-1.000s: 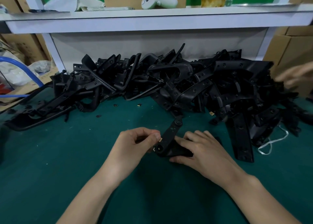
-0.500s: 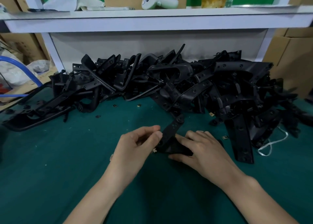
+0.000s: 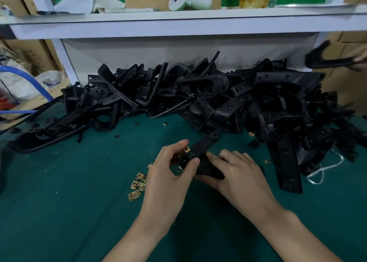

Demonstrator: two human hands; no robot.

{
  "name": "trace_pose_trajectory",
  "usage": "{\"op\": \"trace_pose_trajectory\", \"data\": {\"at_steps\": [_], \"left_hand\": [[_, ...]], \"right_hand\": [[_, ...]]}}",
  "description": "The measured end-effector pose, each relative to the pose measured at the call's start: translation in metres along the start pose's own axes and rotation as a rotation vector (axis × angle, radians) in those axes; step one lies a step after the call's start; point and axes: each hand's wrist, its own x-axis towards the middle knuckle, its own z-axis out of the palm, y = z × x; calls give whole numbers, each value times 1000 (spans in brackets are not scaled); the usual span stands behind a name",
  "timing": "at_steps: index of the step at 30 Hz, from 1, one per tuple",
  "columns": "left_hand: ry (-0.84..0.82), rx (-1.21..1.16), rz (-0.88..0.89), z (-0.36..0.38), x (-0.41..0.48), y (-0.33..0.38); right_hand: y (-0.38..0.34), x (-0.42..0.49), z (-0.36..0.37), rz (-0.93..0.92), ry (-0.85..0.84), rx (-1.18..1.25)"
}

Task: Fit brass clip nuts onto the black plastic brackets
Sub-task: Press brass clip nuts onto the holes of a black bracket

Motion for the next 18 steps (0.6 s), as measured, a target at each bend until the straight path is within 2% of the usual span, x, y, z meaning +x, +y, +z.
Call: {"op": "trace_pose_trajectory", "data": {"at_steps": [18], "left_hand": [[-23, -16, 17, 0, 2, -3]], "right_hand": [[2, -1, 3, 4, 3, 11]]}}
